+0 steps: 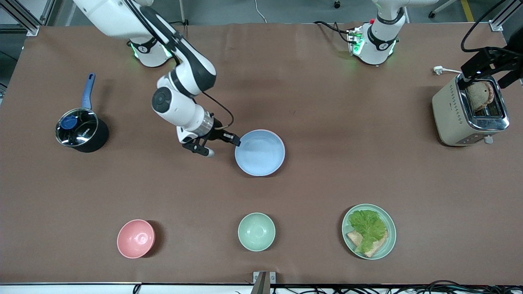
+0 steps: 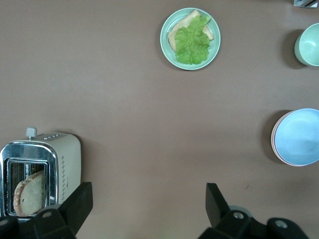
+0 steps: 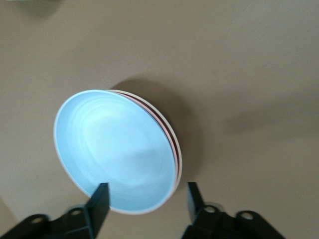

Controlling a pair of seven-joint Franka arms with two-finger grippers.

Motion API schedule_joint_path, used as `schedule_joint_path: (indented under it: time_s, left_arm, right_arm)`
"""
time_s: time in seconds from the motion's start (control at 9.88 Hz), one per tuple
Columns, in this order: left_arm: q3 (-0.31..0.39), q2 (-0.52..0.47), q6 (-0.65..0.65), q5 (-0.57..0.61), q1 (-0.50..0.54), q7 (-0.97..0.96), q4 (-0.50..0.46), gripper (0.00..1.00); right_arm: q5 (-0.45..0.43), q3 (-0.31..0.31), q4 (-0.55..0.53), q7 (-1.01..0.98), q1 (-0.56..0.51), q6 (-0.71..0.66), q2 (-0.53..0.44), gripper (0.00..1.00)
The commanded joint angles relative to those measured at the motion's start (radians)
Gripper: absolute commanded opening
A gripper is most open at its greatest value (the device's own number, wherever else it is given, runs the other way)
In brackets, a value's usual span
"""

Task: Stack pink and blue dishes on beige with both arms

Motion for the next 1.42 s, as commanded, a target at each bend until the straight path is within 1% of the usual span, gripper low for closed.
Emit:
schedule_joint_path:
  time_s: [0.0,0.1,0.2,0.3,0.41,0.51,0.61,0.71,0.81,0.91,1.01,1.11,1.32]
  left_arm:
    - [-0.003,0.031,-0.023,-0.002,0.000,0.010,-0.012,1.00]
    - [-0.006,0.038,-0.025,0.001,0.002,0.013,0.002,1.00]
    - [-0.009,0.038,-0.025,-0.002,0.002,0.038,0.009,1.00]
    - [-0.009,0.035,-0.028,-0.002,0.000,0.032,0.002,1.00]
    - [-0.009,0.032,-0.029,-0.001,-0.001,0.021,-0.006,1.00]
    - [-0.012,0.033,-0.023,-0.002,-0.003,0.004,-0.009,1.00]
    - [-0.020,0.033,-0.019,-0.002,-0.001,-0.025,-0.009,1.00]
    - [-0.022,0.033,-0.013,-0.002,-0.003,-0.031,-0.015,1.00]
    - [-0.022,0.032,-0.005,-0.001,-0.003,-0.031,-0.023,1.00]
    - [-0.022,0.028,-0.003,-0.001,-0.003,-0.031,-0.024,1.00]
    - [-0.022,0.027,-0.002,0.001,-0.003,-0.028,-0.029,1.00]
    - [-0.025,0.024,-0.002,0.031,-0.004,-0.005,-0.029,1.00]
    - [-0.031,0.024,-0.011,0.038,-0.003,0.059,-0.029,1.00]
  right_arm:
    - [-0.144,-0.004,-0.007,0.018,-0.113,-0.247,-0.258,1.00]
    - [-0.207,-0.083,0.058,0.009,-0.118,-0.362,-0.312,1.00]
    - [-0.272,-0.167,0.132,-0.038,-0.100,-0.469,-0.335,1.00]
    - [-0.282,-0.288,0.228,-0.128,-0.075,-0.578,-0.340,1.00]
    - [-0.282,-0.391,0.311,-0.232,-0.052,-0.673,-0.341,1.00]
    - [-0.283,-0.468,0.377,-0.324,-0.052,-0.756,-0.343,1.00]
    - [-0.283,-0.534,0.430,-0.428,-0.052,-0.807,-0.340,1.00]
    - [-0.282,-0.574,0.483,-0.548,-0.063,-0.818,-0.335,1.00]
    - [-0.285,-0.582,0.528,-0.607,-0.074,-0.823,-0.328,1.00]
    - [-0.280,-0.579,0.556,-0.612,-0.093,-0.854,-0.312,1.00]
    - [-0.273,-0.581,0.620,-0.615,-0.100,-0.933,-0.267,1.00]
    - [-0.274,-0.581,0.649,-0.614,-0.097,-0.964,-0.251,1.00]
    - [-0.257,-0.578,0.621,-0.624,-0.106,-0.963,-0.254,1.00]
